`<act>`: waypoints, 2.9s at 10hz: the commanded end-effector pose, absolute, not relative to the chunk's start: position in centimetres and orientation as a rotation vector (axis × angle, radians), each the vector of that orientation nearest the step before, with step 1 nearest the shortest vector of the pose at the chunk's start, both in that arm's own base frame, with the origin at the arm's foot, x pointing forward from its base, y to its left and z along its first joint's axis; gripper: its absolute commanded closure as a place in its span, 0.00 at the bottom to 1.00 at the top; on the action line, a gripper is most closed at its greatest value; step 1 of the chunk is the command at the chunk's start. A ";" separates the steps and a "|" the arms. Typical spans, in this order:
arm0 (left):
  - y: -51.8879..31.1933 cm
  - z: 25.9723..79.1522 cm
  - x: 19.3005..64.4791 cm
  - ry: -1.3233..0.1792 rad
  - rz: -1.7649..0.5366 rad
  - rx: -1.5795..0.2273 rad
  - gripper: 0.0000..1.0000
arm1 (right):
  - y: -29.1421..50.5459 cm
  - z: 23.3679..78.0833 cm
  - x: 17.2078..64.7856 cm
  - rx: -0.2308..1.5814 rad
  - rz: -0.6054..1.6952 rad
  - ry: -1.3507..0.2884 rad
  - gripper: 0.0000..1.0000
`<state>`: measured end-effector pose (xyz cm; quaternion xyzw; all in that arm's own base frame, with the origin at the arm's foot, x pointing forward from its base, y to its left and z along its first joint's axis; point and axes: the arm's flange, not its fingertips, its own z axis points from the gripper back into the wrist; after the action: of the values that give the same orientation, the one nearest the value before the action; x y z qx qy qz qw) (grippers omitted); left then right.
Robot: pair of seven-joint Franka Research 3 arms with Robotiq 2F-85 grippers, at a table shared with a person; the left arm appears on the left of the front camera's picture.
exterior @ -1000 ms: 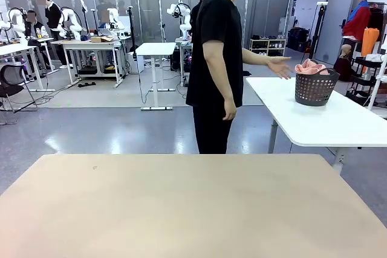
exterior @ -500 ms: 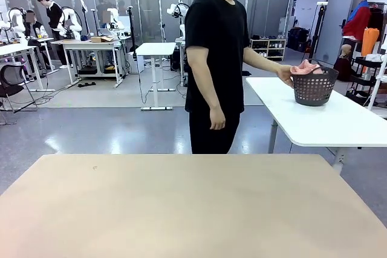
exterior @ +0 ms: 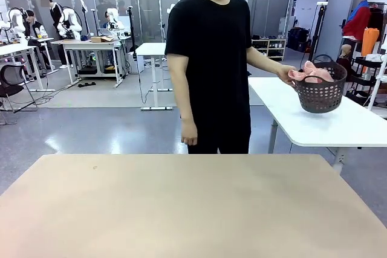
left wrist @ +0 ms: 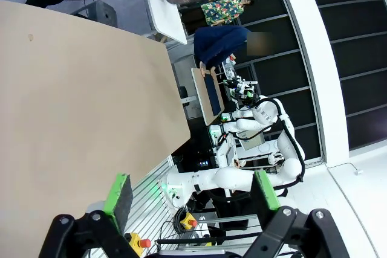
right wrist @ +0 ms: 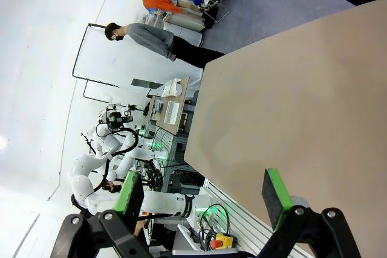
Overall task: Fold the towel.
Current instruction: Grab the top end of the 100 cm Hotel Towel extended by the human.
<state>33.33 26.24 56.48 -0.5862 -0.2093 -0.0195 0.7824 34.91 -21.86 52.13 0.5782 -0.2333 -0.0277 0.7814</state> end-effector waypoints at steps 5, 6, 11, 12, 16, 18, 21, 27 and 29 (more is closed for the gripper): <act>26.2 56.5 33.3 -0.453 -0.045 -1.270 0.00 | -21.9 52.3 34.9 1.250 -0.060 -0.506 0.00; 26.2 56.5 33.3 -0.453 -0.045 -1.270 0.00 | -21.9 52.3 34.9 1.250 -0.060 -0.506 0.00; 26.2 56.5 33.3 -0.453 -0.045 -1.270 0.00 | -21.9 52.3 34.9 1.250 -0.060 -0.506 0.00; 26.2 56.5 33.3 -0.453 -0.045 -1.270 0.00 | -21.9 52.3 34.9 1.250 -0.060 -0.506 0.00; 26.2 56.5 33.3 -0.453 -0.045 -1.270 0.00 | -21.9 52.3 34.9 1.250 -0.060 -0.506 0.00; 26.2 56.5 33.3 -0.453 -0.045 -1.270 0.00 | -21.9 52.3 34.9 1.250 -0.060 -0.506 0.00; 26.2 56.5 33.3 -0.453 -0.045 -1.270 0.00 | -21.9 52.3 34.9 1.250 -0.060 -0.506 0.00; 26.2 56.5 33.3 -0.453 -0.045 -1.270 0.00 | -21.9 52.3 34.9 1.250 -0.060 -0.506 0.00; 26.2 56.5 33.3 -0.453 -0.045 -1.270 0.00 | -21.9 52.3 34.9 1.250 -0.060 -0.506 0.00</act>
<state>33.33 26.23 56.48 -0.5862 -0.2092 -0.0195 0.7825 34.91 -21.87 52.13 0.5781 -0.2333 -0.0277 0.7814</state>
